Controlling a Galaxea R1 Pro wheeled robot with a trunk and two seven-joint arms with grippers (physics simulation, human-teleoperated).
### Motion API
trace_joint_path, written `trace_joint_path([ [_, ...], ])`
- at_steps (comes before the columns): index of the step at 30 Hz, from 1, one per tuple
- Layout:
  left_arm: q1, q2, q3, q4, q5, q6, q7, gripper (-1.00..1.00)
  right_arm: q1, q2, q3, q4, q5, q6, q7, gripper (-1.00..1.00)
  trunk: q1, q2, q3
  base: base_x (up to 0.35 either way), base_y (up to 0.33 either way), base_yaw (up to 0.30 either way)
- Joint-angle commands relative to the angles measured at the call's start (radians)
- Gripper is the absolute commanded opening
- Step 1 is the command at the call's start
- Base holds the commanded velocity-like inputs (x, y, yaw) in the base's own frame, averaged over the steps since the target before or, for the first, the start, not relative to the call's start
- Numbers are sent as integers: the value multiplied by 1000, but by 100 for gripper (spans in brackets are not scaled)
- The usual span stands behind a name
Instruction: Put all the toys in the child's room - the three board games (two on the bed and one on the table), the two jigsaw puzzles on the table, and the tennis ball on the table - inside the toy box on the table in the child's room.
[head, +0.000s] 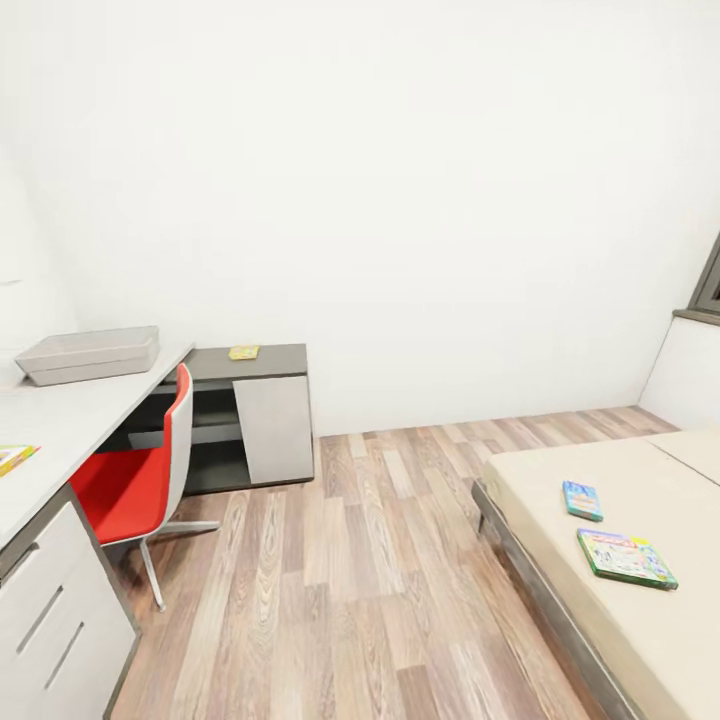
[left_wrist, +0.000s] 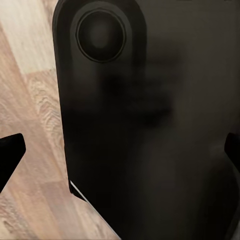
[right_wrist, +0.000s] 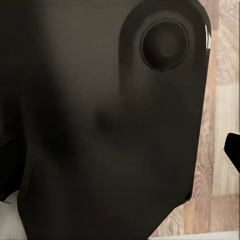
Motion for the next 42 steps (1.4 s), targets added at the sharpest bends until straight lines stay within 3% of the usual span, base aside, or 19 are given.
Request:
trace_joint_path([
  [1, 0, 0, 0, 0, 0, 0, 0, 100, 0, -2, 0, 0, -1, -3, 0, 100, 0, 0, -1, 83, -32, 36],
  [24, 0, 1, -1, -26, 0, -1, 0, 100, 0, -7, 0, 0, 1, -3, 0, 100, 0, 0, -1, 98, -18, 4],
  [35, 0, -1, 7, -41, 7, -2, 0, 100, 0, 6, -2, 0, 1, -9, 0, 100, 0, 0, -1, 72, 0, 9],
  [42, 0, 0, 7, -42, 7, -2, 0, 100, 0, 14, -2, 0, 3, -8, 0, 100, 0, 0, -1, 2, 0, 212],
])
